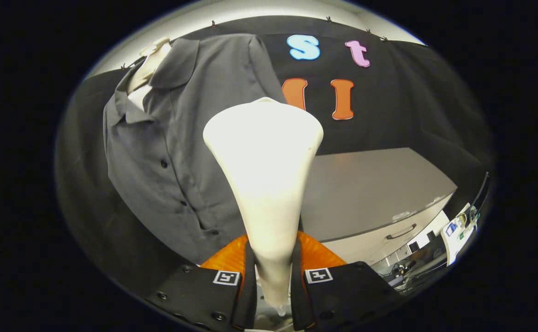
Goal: Iron the clothes twice with a garment steamer, once on the left side and once on the right side.
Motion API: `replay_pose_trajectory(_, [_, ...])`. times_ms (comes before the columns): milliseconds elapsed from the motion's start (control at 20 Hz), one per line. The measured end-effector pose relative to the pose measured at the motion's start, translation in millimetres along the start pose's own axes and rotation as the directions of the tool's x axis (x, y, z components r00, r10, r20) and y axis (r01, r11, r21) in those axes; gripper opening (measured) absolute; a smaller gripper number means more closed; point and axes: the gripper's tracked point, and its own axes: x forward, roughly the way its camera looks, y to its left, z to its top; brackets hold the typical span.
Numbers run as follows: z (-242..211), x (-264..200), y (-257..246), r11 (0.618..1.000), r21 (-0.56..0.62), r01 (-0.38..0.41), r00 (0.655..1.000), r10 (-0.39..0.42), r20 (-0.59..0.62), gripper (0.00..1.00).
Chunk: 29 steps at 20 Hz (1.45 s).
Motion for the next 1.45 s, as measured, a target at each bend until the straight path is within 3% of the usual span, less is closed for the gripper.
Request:
replay_pose_trajectory(250, [79.0,-30.3,-31.9,0.999,-0.022,0.029,0.987,-0.025,0.158,0.37])
replay_pose_trajectory(500, [115.5,-56.2,-42.3,0.999,-0.030,0.040,0.968,-0.032,0.248,0.37])
replay_pose_trajectory(950, [134.1,-92.8,-38.3,0.999,-0.035,0.024,0.939,-0.010,0.344,0.37])
replay_pose_trajectory(1450, [124.6,-92.5,-33.3,0.999,-0.038,0.014,0.945,-0.001,0.328,0.37])
